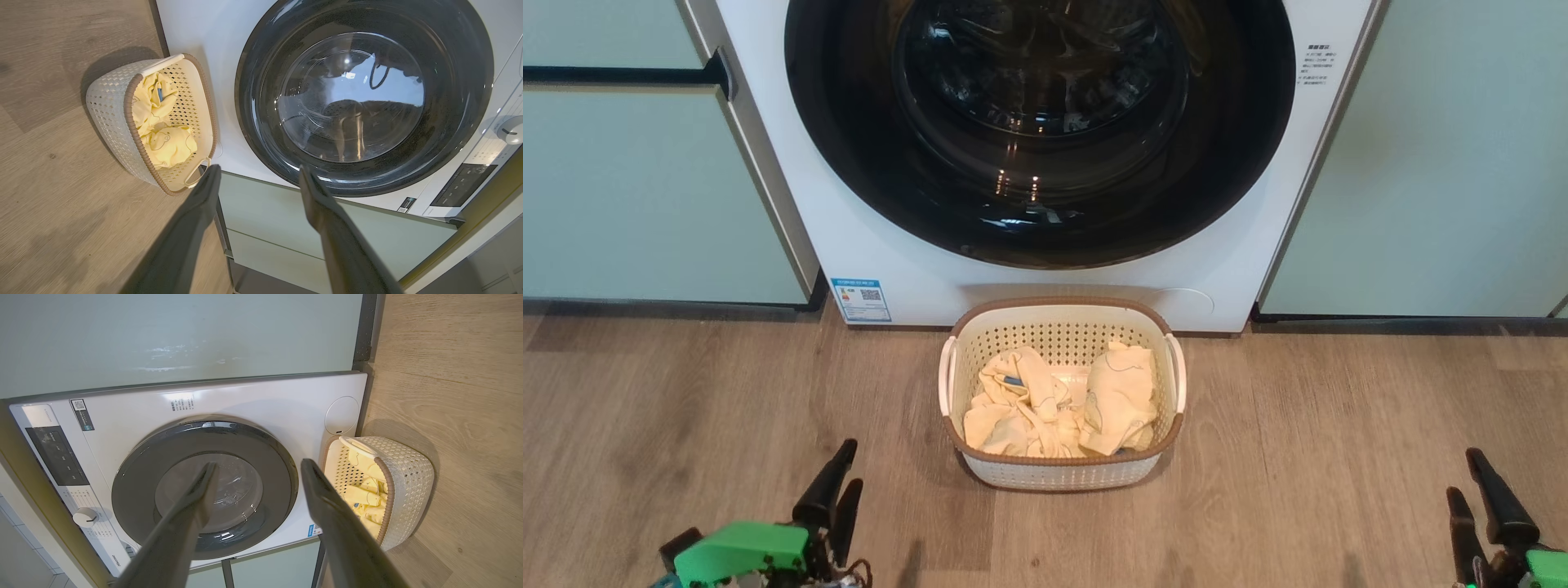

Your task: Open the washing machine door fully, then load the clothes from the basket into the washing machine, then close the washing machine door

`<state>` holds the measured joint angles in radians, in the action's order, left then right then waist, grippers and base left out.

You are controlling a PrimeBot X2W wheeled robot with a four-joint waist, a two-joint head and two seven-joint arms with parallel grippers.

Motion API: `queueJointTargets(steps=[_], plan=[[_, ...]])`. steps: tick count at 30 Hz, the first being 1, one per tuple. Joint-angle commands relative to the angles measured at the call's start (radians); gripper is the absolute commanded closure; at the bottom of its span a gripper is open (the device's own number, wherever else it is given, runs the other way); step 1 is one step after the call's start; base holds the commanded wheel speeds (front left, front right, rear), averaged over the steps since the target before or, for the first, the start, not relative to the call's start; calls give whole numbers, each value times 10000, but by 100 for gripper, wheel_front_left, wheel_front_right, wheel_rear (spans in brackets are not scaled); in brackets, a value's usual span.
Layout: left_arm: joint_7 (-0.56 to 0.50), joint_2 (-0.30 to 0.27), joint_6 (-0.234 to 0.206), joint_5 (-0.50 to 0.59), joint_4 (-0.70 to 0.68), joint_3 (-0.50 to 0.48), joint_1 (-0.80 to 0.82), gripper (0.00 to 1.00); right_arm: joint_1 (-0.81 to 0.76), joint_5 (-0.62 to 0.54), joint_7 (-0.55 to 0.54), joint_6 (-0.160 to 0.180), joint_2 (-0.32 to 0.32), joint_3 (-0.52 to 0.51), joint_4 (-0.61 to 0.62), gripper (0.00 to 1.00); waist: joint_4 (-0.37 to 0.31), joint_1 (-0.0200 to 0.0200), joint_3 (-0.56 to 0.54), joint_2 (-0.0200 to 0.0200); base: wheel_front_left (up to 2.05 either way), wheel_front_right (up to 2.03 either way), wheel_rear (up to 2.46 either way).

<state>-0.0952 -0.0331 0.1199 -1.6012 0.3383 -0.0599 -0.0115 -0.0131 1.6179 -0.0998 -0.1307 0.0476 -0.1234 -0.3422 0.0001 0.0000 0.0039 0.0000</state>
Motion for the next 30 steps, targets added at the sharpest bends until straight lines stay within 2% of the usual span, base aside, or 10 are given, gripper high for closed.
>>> queueJointTargets(steps=[1,17,24,30], plan=[[96,-99,13,117,-398,-2,568,0,511,-74,54,0,58,-8,413,0,0,0,-2,0,0,0,0],[547,-291,26,444,-636,276,807,0,680,-717,447,0,334,351,544,0,-13,0,-8,0,0,0,0],[958,-601,32,1641,-563,581,946,0,834,-1660,934,0,649,677,335,0,-10,0,-17,0,0,0,0],[1141,-544,26,3177,-627,460,1048,0,1030,-2955,1180,0,826,783,104,0,1,0,-21,0,0,0,0]])
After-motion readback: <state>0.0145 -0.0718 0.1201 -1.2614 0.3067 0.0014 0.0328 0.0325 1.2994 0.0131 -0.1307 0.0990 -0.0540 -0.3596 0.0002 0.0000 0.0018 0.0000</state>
